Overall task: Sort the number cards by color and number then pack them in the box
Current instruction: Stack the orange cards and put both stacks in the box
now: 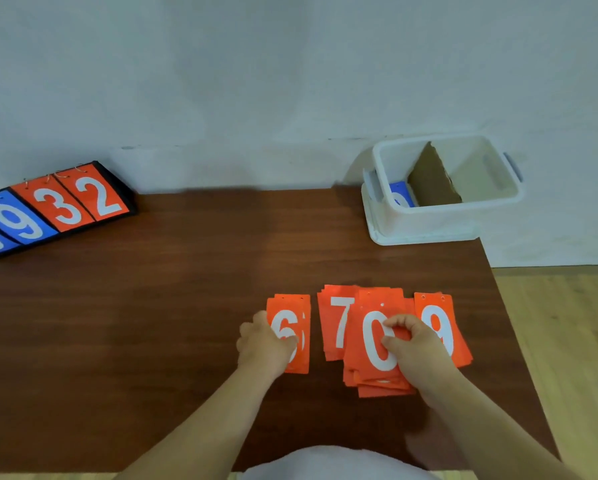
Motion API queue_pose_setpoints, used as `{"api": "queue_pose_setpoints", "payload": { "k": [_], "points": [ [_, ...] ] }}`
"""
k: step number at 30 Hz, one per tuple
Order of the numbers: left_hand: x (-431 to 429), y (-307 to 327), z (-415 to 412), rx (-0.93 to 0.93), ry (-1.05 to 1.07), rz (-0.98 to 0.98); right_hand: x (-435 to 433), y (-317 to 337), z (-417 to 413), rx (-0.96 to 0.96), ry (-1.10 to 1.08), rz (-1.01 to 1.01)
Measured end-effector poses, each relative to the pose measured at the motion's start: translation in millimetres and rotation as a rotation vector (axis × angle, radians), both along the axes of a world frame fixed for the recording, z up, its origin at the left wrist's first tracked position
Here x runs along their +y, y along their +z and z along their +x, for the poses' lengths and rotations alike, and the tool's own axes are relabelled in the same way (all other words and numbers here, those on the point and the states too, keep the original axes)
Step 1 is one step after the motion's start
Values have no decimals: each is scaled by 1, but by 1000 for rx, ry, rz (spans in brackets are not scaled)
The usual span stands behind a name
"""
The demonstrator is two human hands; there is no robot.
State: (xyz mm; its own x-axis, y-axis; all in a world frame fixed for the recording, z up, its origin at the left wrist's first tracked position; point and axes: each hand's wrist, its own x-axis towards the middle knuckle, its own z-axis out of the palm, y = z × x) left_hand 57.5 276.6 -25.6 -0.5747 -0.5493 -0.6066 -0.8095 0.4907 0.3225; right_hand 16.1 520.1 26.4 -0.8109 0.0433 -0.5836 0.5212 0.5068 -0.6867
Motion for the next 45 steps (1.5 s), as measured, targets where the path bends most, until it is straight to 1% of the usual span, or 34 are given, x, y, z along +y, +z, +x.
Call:
{"api": "queue_pose_setpoints", "payload": {
  "k": [3, 5, 11, 17, 24, 30, 32, 34, 35, 37, 39, 41, 43, 45],
  "points": [
    [19, -11, -7, -117, -57, -118, 18, -7, -3, -14, -12, 29],
    [32, -17, -11, -156, -55, -154, 27, -8, -7, -14, 3, 38],
    [41, -23, -12, -78, 8, -148, 43, -10, -21, -15, 35, 23],
    [49, -25, 0, 31, 48, -19, 46, -10, -31, -31, 65, -14],
    [35, -14, 17, 173, 216, 50, 33, -7, -35, -32, 104, -15],
    [4, 7, 30, 246, 366, 224, -2, -1, -31, -43, 116, -44],
    [-7, 19, 32, 259, 395, 270, -19, 3, -29, -57, 105, -98],
    [-19, 30, 35, 287, 403, 313, -39, 9, -25, -103, 49, -196],
    [-26, 36, 36, 309, 397, 337, -50, 14, -24, -143, -4, -283],
    [-40, 48, 39, 373, 362, 401, -71, 27, -19, -258, -126, -539],
    [-56, 57, 39, 439, 301, 452, -88, 41, -14, -363, -179, -757],
    [-68, 69, 37, 475, 231, 479, -103, 52, -10, -379, -167, -881],
    [-78, 81, 33, 500, 159, 517, -118, 65, -4, -357, -145, -946],
    [-84, 92, 29, 554, 79, 619, -130, 75, 3, -316, -149, -994]
  ]
}}
